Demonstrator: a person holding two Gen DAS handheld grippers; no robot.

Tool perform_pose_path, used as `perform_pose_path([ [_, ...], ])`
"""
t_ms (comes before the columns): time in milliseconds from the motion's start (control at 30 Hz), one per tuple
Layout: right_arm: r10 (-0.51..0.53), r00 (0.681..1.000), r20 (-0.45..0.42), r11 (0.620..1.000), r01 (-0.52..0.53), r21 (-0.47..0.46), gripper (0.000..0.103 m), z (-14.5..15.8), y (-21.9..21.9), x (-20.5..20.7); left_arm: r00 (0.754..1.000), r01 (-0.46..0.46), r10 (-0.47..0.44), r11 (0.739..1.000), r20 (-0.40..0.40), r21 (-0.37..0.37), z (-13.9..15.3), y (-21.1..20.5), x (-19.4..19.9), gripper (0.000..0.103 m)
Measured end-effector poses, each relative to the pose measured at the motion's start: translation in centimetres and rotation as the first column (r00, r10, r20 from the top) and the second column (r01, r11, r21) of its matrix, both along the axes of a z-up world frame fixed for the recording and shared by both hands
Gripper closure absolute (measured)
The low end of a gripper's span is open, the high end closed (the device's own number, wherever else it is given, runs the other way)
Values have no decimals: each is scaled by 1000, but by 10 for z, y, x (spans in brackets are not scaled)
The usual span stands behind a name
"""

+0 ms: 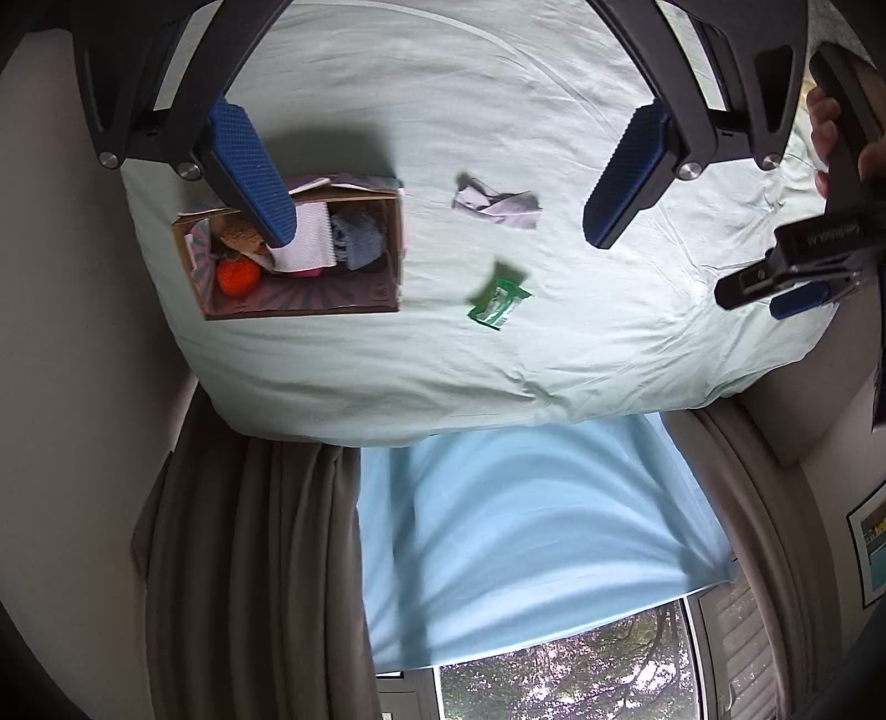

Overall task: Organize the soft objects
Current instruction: 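Lift both tools out of the box and move toward the green packet, then grasp the green packet with the left tool while the right tool grasps the lilac cloth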

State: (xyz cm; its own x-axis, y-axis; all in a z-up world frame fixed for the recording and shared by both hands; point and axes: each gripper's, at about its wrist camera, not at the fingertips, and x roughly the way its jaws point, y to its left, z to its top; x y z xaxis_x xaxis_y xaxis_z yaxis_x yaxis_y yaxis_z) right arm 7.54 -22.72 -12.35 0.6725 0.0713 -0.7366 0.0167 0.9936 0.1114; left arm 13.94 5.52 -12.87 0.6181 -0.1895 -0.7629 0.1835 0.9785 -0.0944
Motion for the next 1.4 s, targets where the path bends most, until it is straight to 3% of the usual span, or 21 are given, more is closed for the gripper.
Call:
perform_pose_path([
  [267,-40,999,-13,999,40,-13,0,-33,44,15,997,57,-57,998,-43,-8,-33,38,45,0],
  [500,-94,994,-55,995,95,15,0,-85,63,39,988,128,-128,992,-91,-9,-77,38,95,0],
  [900,-108,970,-217,994,111,5,0,-211,87,80,955,213,-200,977,-219,35,-181,0,174,1],
  [1233,-102,966,-239,994,109,16,0,-313,96,109,921,310,-280,948,-270,75,-269,-47,247,1],
  [1400,-93,967,-238,995,98,11,0,-350,103,122,910,337,-303,938,-285,79,-311,-70,275,1],
])
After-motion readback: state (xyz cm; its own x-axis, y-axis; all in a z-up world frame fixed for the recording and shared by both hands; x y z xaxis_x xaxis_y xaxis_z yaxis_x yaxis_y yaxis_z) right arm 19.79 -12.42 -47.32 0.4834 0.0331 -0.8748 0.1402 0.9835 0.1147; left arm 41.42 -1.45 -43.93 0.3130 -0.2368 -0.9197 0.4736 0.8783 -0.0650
